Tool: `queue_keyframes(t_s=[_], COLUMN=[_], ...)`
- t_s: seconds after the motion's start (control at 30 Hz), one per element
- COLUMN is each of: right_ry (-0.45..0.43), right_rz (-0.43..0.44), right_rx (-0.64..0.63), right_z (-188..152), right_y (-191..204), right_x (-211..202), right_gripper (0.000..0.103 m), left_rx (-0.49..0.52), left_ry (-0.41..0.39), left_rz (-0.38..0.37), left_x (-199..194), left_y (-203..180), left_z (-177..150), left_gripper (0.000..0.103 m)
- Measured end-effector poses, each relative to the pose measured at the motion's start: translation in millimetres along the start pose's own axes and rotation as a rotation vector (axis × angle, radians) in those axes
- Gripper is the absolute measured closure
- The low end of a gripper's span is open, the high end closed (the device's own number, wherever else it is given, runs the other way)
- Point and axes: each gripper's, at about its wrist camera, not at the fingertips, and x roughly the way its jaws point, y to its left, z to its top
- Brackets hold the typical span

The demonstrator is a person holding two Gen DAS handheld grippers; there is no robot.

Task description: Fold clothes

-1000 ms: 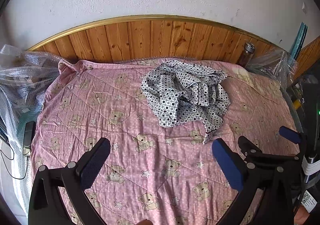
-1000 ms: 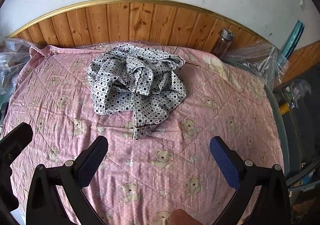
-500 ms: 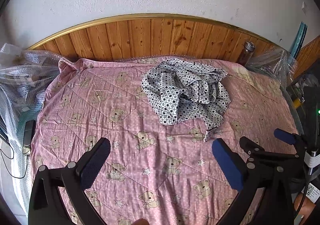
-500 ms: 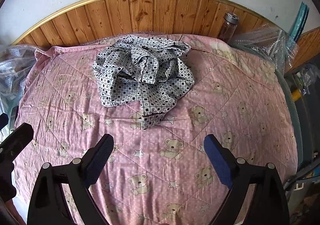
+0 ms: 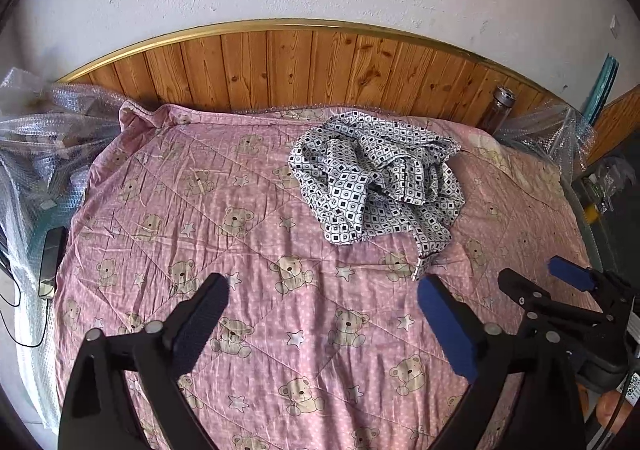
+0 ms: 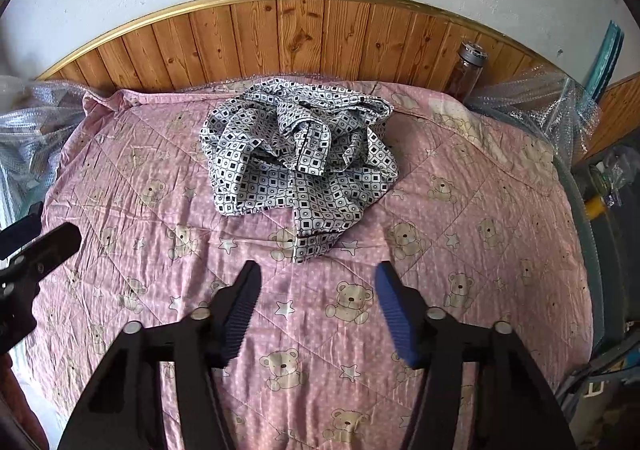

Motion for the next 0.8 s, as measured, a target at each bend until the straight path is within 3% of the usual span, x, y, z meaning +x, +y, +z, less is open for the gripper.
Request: queue_keyframes(t_s=[0.03,0.13,0.2,0.3,0.6,0.67,0.73,0.77,0.8], right_ry=[0.002,0.005,0.000,-0.008,-0.014,-0.010,-0.006,-0.004,-0.001], right_rz=[0.007,0.025,0.031,0.038,0.045,0.051,0.056,0.059,0.061], right_rx=[-0.003,-0.010,-0.011,-0.012,0.012,0.021,0.030,0.034,0.039], right_z=[0,-2,-3,-6,-6,-5,-4,-3,-3], right_y=[1,4,5,7,0,-4,-7,-9,-11], right_x=[1,1,1,0,4,7,10,11,13], right_gripper=[0.070,0.089,0.092,0.096,0.096,0.086,0.062,0.059,0.056], left_rx=[0.003,0.012,0.023,0.043,0.085,0.074,0.058,0.050,0.042], left_ry=[0.001,0.002,-0.004,-0.010,-0.025,-0.015,-0.002,0.005,0.007], left_rz=[0.003,0.004,0.004,-0.004,0.002,-0.008,-0.023,-0.031,-0.039], left_x=[-1,-4,-7,-9,-12,-9,-5,-3,-2], left_y=[0,0,-2,-6,-18,-18,-18,-18,-17], left_z=[1,2,2,2,1,3,5,6,6], left_gripper=[0.047,0.075,0.089,0.100,0.103,0.103,0.101,0.098,0.084])
